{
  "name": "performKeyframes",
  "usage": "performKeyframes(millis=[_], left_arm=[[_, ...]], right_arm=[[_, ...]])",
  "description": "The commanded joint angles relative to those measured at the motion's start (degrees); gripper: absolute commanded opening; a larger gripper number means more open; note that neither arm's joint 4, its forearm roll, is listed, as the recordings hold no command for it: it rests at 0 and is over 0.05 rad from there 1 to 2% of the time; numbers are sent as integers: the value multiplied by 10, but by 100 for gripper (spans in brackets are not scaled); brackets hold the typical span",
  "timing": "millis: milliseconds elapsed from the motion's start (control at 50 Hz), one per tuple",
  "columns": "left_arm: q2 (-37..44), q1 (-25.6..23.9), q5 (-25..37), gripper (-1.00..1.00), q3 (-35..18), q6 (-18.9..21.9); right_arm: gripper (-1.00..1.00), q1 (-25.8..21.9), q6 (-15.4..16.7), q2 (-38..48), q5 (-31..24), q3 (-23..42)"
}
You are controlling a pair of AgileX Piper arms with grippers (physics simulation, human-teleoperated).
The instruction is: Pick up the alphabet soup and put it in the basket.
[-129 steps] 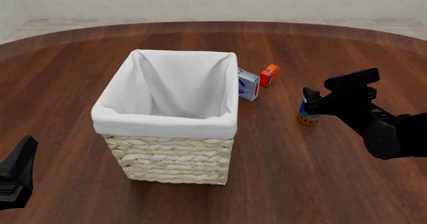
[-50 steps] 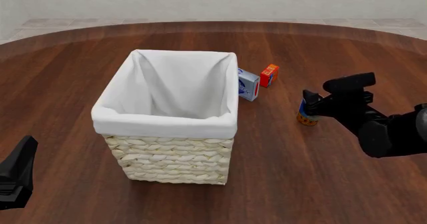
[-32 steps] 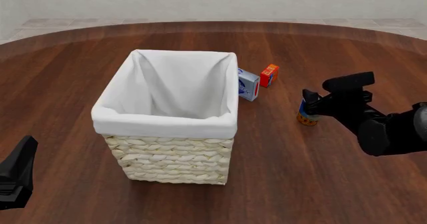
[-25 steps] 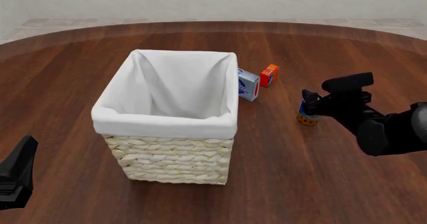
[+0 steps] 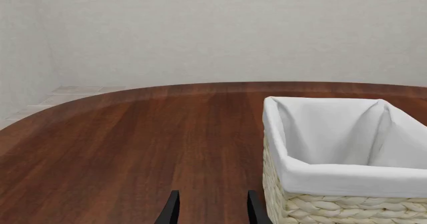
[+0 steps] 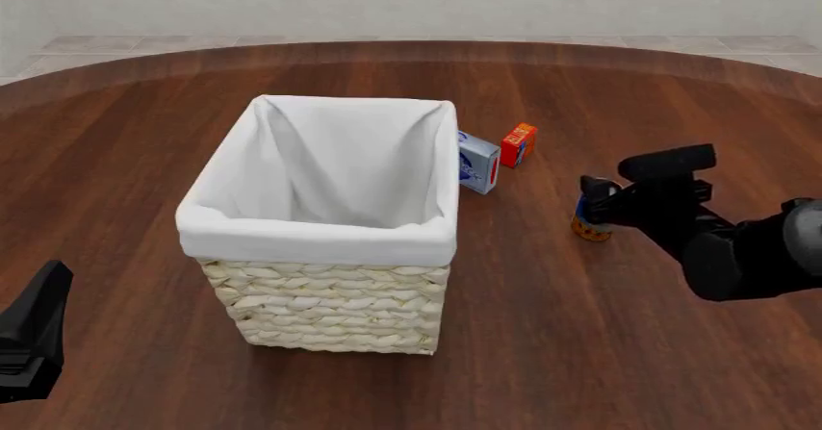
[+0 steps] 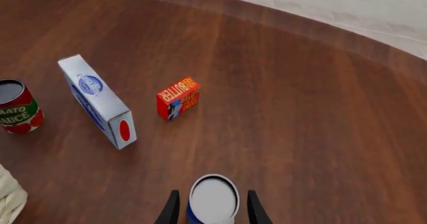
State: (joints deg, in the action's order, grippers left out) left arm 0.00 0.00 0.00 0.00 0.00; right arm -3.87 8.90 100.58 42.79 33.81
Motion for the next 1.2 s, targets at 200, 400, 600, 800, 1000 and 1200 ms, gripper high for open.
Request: performKeyframes(millis=[200,400,600,800,1000,1200], left_arm=[[0,0,0,100,0,0],[0,0,0,100,0,0],[0,0,0,100,0,0],[0,0,0,100,0,0],[0,0,0,100,0,0],[0,0,0,100,0,0]], right_arm=[[100,0,-4,8,5,1],[100,1,-3,11,6,2],[100,1,-5,8,8,-2],[100,3,-12,11,12,-3],[100,4,-15,16,19,-5],[100,1,-22,21,21,-1]])
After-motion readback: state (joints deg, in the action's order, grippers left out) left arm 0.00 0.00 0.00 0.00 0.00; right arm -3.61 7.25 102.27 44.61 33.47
